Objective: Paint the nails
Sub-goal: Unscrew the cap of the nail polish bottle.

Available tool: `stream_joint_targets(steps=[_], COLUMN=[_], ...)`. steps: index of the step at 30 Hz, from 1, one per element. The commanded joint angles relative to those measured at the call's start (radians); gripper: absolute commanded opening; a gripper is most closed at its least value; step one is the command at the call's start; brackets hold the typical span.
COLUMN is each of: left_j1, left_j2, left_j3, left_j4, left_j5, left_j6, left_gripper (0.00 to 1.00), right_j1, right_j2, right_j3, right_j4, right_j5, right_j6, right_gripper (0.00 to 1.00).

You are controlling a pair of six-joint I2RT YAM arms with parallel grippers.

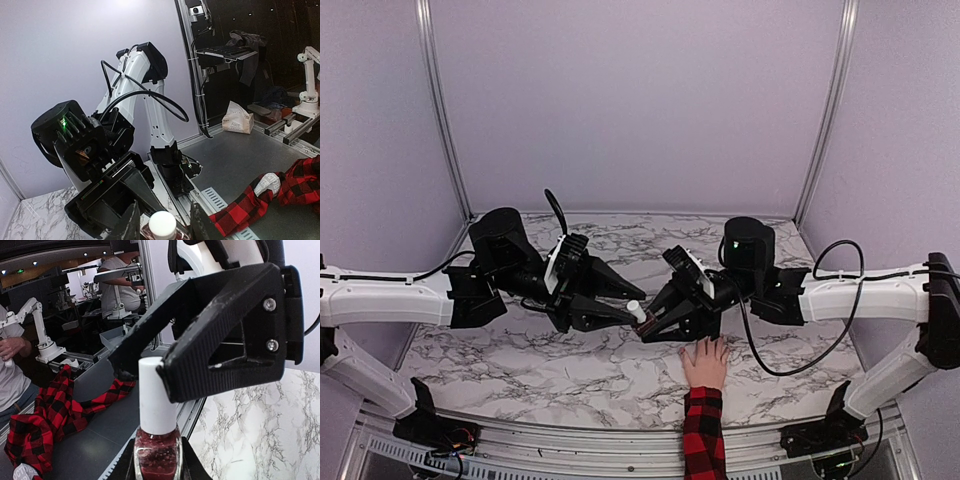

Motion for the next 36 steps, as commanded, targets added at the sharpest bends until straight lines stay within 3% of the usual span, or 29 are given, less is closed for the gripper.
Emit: stream_joint_targets(steps=[1,7,16,27,36], left_j1=[-0.004,-0.004,-0.004,-0.004,-0.007], left_j2=[-0.006,-0.016,-0.043,-0.035,0.071], left_j3=[0.02,0.017,0.015,0.026,0.074], left_j4=[-0.018,-0.035,-0.04,-0.04,0.014], left_j5=[0.013,-0.005,-0.115,-0.408,-0.644], left_j6=[0.014,0.024,0.006,-0.048,-0.223], left_gripper=[0.31,0.25,0.08,0.02,0.0], right_j1=[0.002,-0.004,-0.011,-0.04,-0.039], right_j2=[0.007,0.001,-0.026,-0.124,-0.103], right_j3=[0.043,0.033,0.004,-0.07,-0.057], right_j4=[0.06,0.099,0.125,0.136,0.091], right_j5=[-0.031,-0.026,0.076,0.473,0.797], right_j6=[0.043,0.082,0.101,0.082,0.042], right_gripper=[0.0,0.0,0.0,0.0,0.0])
